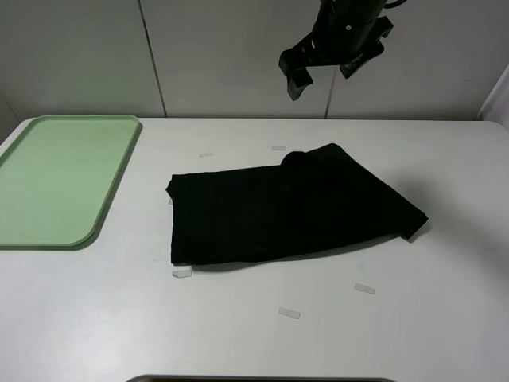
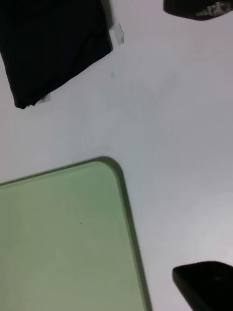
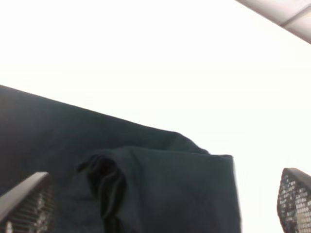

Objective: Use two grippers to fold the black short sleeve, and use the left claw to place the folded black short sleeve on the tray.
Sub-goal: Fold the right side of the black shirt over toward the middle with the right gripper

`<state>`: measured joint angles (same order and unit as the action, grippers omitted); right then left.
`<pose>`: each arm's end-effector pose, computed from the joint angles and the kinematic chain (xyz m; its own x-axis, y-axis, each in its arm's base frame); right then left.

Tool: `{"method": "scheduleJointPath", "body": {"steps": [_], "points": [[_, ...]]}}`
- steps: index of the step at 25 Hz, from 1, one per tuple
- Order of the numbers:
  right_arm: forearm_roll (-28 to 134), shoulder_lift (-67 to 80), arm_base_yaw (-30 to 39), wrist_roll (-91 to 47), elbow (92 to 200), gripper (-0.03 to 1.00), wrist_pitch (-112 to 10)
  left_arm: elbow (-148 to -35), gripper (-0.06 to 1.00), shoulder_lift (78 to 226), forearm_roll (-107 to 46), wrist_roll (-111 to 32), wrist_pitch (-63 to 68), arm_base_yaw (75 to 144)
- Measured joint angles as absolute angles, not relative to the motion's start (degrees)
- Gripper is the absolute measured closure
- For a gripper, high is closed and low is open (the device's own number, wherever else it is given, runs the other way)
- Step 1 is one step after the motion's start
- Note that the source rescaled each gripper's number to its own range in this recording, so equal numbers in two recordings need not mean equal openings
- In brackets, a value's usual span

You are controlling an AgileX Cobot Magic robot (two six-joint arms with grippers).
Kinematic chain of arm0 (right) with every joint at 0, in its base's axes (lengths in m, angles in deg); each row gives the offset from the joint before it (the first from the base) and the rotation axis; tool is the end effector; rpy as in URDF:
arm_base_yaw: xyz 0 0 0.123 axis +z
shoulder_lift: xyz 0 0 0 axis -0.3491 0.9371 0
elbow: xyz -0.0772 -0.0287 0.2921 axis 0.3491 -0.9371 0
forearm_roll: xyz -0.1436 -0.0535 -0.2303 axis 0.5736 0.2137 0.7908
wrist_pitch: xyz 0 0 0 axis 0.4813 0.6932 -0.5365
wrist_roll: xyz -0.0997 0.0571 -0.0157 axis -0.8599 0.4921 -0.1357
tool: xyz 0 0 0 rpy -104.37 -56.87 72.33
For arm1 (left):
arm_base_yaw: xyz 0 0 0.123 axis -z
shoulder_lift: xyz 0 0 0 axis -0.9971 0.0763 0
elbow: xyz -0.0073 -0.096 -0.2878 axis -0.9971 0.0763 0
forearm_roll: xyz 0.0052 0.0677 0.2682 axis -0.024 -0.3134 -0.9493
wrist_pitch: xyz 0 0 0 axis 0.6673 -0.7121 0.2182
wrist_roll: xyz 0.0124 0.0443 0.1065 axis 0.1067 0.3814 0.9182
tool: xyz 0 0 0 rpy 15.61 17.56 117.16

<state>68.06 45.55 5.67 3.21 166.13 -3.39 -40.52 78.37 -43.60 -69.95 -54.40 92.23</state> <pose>0.4341 0.1999 0.2680 -0.7991 -0.4113 -0.4384 -0.4126 0.9057 -0.0976 0.0200 -0.0030 0.2768 -0.4417 0.1157 -0.8897 0.1487 0.9874 0.0545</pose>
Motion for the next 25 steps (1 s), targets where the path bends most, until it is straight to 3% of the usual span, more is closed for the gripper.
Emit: {"method": "scheduleJointPath", "body": {"steps": [7, 14, 25], "points": [[67.9, 45.8, -0.6, 3.0, 159.6, -0.03, -0.8, -40.5, -0.06, 78.4, -43.6, -69.9, -54.4, 92.2], [67.2, 45.8, -6.4, 2.4, 148.6, -0.03, -7.2, -40.5, -0.06, 78.4, -43.6, -69.9, -54.4, 92.2], [66.4, 46.1, -6.9, -7.4, 139.1, -0.03, -11.9, -40.5, -0.06, 78.4, -43.6, -69.9, -54.4, 92.2]]}}
